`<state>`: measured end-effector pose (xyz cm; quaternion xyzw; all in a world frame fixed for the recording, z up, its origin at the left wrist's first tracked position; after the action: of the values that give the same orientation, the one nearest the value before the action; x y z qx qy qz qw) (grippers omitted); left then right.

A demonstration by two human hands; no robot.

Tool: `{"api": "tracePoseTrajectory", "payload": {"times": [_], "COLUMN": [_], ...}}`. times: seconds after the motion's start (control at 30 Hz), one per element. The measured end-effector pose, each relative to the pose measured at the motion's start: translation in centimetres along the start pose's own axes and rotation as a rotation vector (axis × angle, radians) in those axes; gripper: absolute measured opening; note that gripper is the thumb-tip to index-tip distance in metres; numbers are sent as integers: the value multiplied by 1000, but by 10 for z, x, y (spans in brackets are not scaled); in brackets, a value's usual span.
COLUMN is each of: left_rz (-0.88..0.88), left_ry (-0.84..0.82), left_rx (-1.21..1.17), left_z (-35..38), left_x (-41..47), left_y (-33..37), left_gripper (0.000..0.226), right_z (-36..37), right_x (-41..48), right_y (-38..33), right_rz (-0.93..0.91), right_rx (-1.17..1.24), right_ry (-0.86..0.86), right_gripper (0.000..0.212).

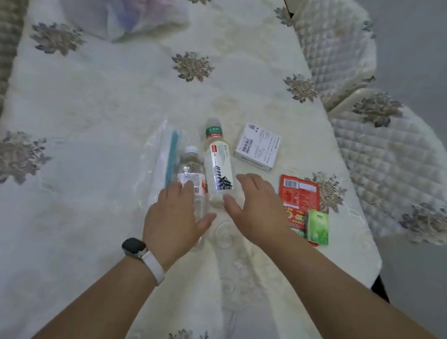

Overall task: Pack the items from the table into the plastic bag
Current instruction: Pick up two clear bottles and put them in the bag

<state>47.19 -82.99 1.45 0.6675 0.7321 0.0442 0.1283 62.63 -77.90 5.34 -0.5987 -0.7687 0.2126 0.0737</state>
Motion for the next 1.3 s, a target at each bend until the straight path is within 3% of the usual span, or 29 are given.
{"api": "tracePoseTrajectory", "payload": {"times": [0.2,0.33,0.5,0.7,0.97,1.3], "left_rz": [-162,-214,-269,-283,-335,-690], "left_ry": [-134,-157,-193,-230,-206,-171], "left_rx": [-129,-249,-263,-96,-49,-282], "left_z": [16,29,31,22,28,28], "left_x": [10,10,3,-21,-52,-132], "left_y": [-5,-13,-17,-6,17,38], "left_gripper": [106,111,98,76,68,34], "right_z": [28,45,57,51,54,45], "right_x": [53,71,74,28,-60,-96], "right_y": [-5,2,12,33,72,99], "right_rz": [125,231,291,333,361,286], "right_rx": [100,174,238,183,171,344], "right_ry": [-7,-17,-34,-90,-168,-285], "right_gripper": [64,76,91,80,81,70]}}
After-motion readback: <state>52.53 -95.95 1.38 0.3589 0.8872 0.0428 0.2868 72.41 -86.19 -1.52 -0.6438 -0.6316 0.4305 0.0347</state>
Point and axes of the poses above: each hand's wrist, its own x-axis towards the middle knuckle, its own z-axis out of the palm, y = z × x, the point moved 7 cm from there along x, towards the middle knuckle, and after that the axes turned 7 degrees about x, right-handed, at the moved point
